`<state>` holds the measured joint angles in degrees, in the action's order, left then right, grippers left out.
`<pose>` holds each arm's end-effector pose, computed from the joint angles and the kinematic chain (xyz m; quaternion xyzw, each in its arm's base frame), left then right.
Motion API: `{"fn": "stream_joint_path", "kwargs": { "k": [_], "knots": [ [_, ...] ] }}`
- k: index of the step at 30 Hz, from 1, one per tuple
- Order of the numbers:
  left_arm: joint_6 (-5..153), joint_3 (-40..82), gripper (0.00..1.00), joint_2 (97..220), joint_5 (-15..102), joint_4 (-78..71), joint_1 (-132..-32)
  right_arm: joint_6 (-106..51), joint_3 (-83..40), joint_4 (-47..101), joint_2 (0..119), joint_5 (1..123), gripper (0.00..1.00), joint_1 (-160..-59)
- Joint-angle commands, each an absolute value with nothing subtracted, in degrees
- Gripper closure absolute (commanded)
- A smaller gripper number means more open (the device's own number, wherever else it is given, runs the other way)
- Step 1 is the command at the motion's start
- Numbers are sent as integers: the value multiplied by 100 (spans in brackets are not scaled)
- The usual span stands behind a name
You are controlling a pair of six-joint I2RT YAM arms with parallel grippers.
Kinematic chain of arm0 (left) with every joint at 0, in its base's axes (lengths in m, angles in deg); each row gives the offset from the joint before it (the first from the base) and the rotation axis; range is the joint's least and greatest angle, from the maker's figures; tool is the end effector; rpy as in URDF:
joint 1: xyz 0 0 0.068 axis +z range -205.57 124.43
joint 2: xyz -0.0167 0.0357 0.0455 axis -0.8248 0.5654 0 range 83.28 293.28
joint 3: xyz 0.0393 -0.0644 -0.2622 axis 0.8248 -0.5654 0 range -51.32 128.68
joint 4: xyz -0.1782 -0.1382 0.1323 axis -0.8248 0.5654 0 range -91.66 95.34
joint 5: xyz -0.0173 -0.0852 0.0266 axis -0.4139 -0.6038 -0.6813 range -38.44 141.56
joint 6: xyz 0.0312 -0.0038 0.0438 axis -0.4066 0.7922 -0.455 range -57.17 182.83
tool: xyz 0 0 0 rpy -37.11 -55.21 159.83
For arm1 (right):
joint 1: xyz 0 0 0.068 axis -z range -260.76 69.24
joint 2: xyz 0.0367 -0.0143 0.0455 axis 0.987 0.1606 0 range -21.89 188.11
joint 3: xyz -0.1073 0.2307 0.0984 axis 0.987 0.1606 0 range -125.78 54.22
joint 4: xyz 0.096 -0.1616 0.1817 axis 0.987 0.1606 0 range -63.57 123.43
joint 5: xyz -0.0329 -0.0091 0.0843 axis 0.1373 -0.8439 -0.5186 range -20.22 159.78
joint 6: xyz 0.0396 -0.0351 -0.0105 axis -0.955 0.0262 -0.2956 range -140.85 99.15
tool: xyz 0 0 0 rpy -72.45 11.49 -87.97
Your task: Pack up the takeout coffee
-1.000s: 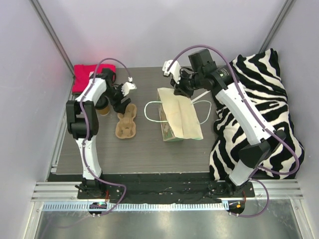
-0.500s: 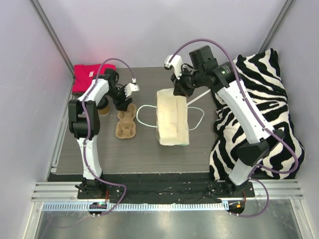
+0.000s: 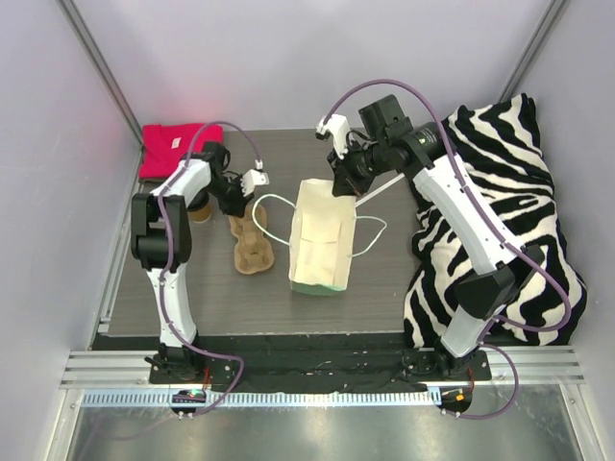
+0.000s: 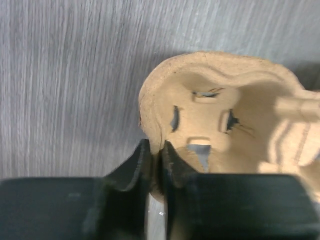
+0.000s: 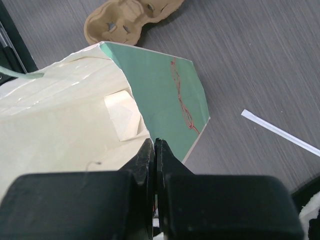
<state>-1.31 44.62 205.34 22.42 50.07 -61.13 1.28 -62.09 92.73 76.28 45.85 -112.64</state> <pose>0.4250 -0.0587 0.1805 0.5718 0.7745 -0.1681 0.2118 0.2834 0.1933 0.4287 -0.4809 0.7806 0.2226 0.3316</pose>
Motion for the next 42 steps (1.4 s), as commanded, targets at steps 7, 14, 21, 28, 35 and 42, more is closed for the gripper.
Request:
{"fn": "stream_joint_path", "kwargs": {
  "k": [7,14,21,28,35,42],
  "knots": [
    [359,3851,100,18718,1887,4967,-6137,25,-5925,9208,6926,4587,99,-11328],
    [991,4376,100,17602,2202,5240,-6058,7,-5757,9155,6715,4701,99,-11336],
    [1957,5895,100,16564,2860,5031,-6145,-10,-5617,9120,6618,4789,99,-11328],
    [2460,7110,100,16177,3862,4949,-7260,-177,-5467,9006,6618,4842,99,-11328],
    [2434,7690,100,16203,4697,5011,-8807,-300,-5432,8927,6644,4974,99,-11336],
    [1354,6946,100,16168,6490,4959,-11206,-432,-5485,8900,6688,4825,99,-11328]
  ]
}}
